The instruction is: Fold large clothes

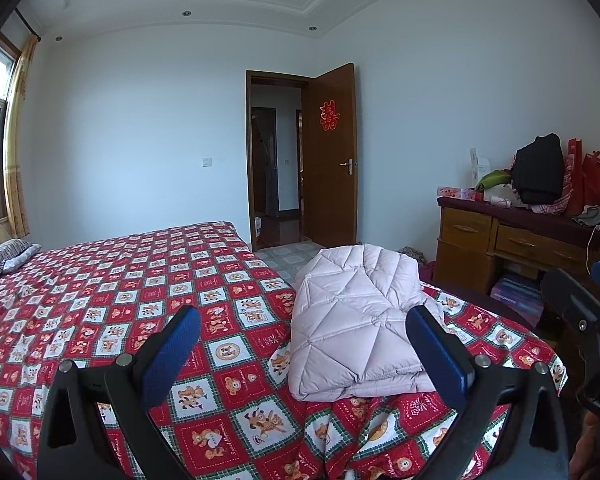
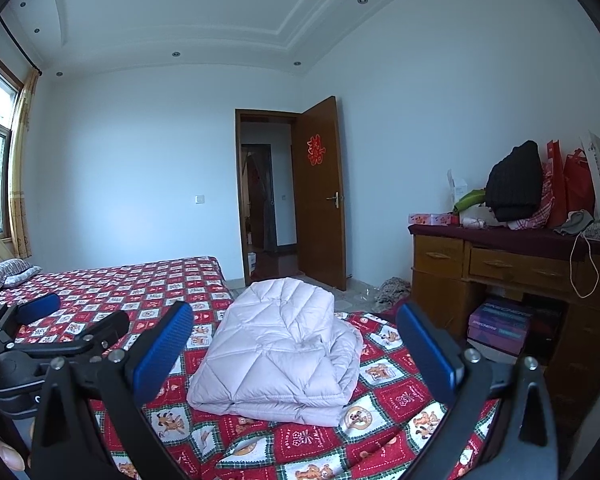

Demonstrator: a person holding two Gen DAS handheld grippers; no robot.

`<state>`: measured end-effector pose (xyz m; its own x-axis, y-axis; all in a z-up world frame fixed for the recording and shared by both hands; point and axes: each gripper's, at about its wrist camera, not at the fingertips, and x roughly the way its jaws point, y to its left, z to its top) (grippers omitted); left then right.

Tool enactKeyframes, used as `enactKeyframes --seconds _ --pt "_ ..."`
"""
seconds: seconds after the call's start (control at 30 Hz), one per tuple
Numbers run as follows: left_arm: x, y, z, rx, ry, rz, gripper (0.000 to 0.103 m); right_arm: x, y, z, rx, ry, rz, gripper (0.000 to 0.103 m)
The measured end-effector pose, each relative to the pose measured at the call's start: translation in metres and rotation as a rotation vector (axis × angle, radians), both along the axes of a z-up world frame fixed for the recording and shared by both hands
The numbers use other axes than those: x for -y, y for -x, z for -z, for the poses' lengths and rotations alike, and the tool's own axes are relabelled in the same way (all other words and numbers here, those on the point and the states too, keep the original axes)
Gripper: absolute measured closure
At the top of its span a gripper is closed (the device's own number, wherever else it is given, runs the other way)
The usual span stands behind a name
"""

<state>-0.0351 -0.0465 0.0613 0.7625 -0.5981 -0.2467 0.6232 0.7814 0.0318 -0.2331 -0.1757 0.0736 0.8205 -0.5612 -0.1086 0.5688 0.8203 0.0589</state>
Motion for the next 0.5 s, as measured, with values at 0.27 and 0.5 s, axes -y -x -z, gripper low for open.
enactKeyframes --seconds 0.27,0.5 --pt "0.0034 0.001 0.0032 -0.001 -0.011 -0.007 0.001 -0.0003 -0.0007 0.0008 -0.004 -0.014 -0.004 0.0" --pt "0.0047 -0.0015 0.0042 -0.012 -0.013 -0.012 0.001 0.0029 -0.0011 0.001 -0.007 -0.023 -0.006 0.0"
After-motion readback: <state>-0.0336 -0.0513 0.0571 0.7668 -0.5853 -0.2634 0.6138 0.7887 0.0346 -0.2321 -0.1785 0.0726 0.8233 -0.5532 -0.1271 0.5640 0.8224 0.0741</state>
